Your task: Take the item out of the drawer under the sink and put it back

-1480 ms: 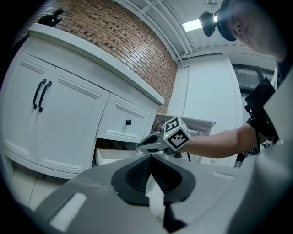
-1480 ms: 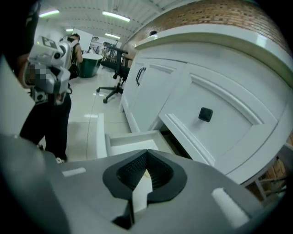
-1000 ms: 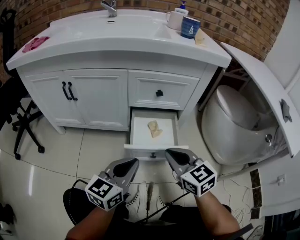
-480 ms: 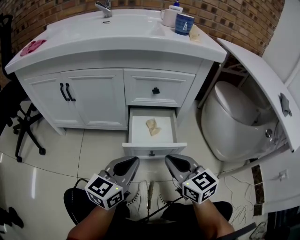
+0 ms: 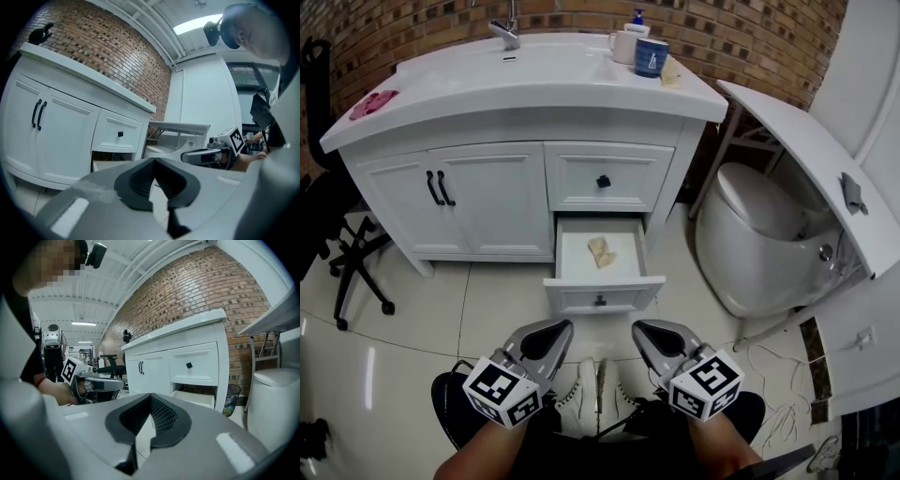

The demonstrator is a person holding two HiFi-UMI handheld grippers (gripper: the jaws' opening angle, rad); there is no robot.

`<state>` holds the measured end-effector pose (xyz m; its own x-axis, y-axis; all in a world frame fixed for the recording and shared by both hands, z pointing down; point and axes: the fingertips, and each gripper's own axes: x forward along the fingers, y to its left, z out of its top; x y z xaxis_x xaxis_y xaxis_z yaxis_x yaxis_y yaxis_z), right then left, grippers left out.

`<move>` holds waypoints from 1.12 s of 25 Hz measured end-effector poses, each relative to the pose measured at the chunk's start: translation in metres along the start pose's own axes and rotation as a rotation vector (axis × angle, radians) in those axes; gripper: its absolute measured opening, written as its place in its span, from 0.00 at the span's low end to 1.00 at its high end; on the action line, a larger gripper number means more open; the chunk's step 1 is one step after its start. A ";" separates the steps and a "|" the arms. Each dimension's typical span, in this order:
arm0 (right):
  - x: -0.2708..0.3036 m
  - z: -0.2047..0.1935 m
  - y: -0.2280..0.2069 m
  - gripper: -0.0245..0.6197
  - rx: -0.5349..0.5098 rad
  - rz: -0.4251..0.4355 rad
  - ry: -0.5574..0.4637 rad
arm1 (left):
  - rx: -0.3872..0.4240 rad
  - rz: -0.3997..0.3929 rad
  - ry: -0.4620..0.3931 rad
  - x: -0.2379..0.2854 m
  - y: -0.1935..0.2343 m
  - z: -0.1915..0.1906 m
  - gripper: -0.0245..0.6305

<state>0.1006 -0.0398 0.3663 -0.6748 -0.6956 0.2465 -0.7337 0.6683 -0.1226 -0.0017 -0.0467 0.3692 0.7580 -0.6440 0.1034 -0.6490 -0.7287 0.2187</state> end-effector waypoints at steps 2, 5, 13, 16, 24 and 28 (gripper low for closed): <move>-0.010 -0.002 0.007 0.05 0.004 -0.008 -0.008 | 0.001 0.003 -0.006 -0.010 -0.009 -0.001 0.05; -0.023 -0.006 0.013 0.05 0.009 -0.018 -0.012 | -0.001 0.005 -0.012 -0.021 -0.019 -0.003 0.05; -0.031 -0.005 0.024 0.05 0.026 -0.018 -0.037 | 0.012 0.006 -0.025 -0.030 -0.028 0.002 0.05; -0.031 -0.004 0.026 0.05 0.029 -0.014 -0.042 | 0.021 0.000 -0.027 -0.030 -0.029 0.002 0.05; -0.031 -0.006 0.024 0.05 0.035 -0.016 -0.036 | 0.021 0.002 -0.020 -0.028 -0.027 0.000 0.05; -0.027 -0.004 0.025 0.05 0.023 -0.016 -0.037 | 0.028 -0.005 -0.023 -0.027 -0.025 0.001 0.05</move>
<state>0.1013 -0.0033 0.3603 -0.6650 -0.7159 0.2129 -0.7459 0.6510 -0.1407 -0.0061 -0.0112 0.3595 0.7597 -0.6453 0.0798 -0.6469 -0.7379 0.1924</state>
